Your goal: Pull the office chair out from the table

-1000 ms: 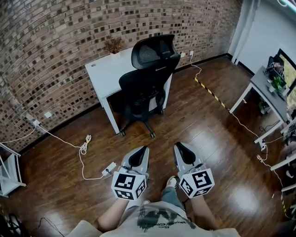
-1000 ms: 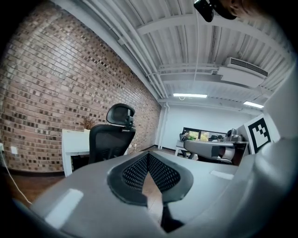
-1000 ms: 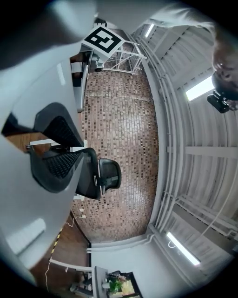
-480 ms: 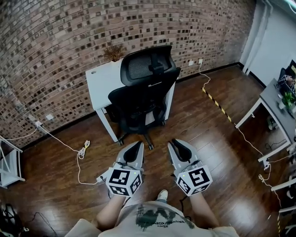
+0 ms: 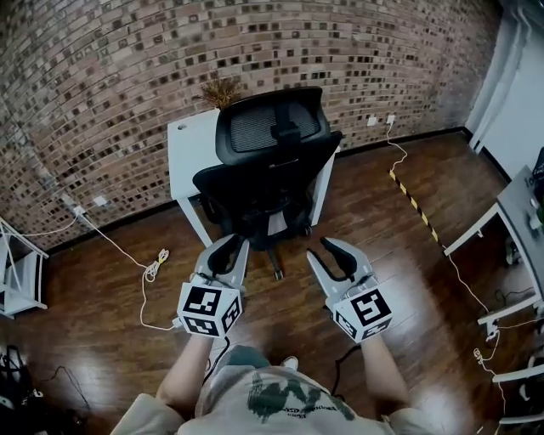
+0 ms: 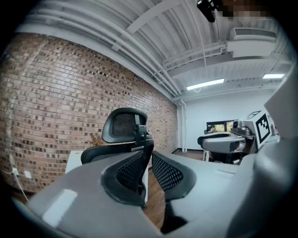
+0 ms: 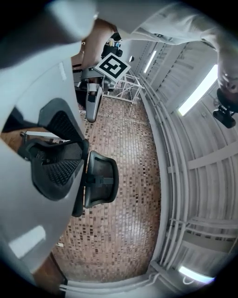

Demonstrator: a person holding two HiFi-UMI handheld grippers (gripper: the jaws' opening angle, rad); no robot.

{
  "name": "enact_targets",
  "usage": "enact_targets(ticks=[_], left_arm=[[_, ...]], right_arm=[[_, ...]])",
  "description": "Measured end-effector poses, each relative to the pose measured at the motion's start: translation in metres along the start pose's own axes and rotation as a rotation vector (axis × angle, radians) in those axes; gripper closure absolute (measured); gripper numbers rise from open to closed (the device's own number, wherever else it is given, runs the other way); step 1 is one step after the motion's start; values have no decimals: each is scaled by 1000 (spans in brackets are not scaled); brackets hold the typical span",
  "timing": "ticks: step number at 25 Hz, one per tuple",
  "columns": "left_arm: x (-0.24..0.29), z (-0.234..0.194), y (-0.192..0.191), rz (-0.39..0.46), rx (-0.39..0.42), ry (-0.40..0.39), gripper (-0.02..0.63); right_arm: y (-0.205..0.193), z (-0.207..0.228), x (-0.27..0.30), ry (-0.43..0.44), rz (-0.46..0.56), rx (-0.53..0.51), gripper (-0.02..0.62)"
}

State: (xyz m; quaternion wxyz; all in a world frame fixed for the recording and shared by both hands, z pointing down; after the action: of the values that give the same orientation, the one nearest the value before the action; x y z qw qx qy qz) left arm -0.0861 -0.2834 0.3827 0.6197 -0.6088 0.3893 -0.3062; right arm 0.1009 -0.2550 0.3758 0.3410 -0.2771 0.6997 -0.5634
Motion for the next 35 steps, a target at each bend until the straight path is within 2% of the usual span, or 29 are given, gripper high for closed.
enact_targets(ticks=[7,10,13,21,29,35], left_arm=[[32,-44,2,-30,109,55,491],[51,-62,2,-56,191,43,466],[74,-81,0,-90,265,5,409],[128,-143,-18,-220,476,3,360],[156,-172,-40,-313,532,-12,330],[171,-190,-49,-367,526,-64,302]], right_arm=[[-7,45,34,132,-31,-80,443],[-8,69,52,179,-50,-163,433],[-15,101,71,210,-80,-235,433],[-45,181,131,286,-202,-353,417],[-77,246,175,299,-313,-420,397],[-98,281,203,352,-428,-508,367]])
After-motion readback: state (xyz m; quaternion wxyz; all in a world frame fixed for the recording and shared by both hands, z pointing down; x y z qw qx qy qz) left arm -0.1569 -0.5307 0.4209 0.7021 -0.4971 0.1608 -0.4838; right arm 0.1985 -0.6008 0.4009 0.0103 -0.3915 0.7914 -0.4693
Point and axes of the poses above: the fingertips, and each gripper's own axes: x forward along the fingers, z to its right, y out of its top, the point moved 5 cm from there along -x, backward along the fingers, and after that the axes turned 11 degrees about z, right-handed, at the moved point
